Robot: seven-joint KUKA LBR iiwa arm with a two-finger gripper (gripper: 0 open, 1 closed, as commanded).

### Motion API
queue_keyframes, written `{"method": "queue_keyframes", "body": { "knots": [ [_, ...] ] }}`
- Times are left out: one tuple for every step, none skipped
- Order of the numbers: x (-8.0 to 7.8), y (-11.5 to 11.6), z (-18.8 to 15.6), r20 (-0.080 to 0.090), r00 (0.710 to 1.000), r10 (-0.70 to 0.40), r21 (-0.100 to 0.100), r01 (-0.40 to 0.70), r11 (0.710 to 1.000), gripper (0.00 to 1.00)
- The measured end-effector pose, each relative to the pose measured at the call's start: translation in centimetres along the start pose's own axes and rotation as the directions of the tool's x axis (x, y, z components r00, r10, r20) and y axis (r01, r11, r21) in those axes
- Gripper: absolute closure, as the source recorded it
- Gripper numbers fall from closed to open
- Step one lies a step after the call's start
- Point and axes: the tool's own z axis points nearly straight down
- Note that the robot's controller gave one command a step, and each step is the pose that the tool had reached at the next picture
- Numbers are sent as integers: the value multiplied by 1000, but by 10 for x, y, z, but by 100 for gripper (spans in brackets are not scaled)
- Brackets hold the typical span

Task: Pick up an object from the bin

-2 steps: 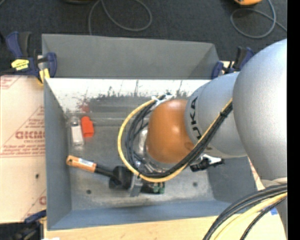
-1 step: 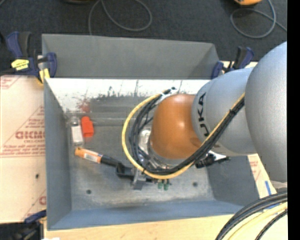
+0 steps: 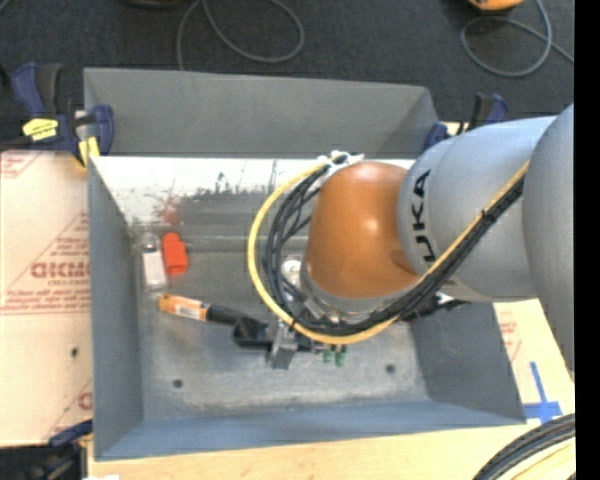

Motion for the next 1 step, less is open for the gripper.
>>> {"method": "queue_keyframes", "body": {
  "knots": [
    [3,0,-51,15,1000,-9,-4,9,1000,100]
  ]
}}
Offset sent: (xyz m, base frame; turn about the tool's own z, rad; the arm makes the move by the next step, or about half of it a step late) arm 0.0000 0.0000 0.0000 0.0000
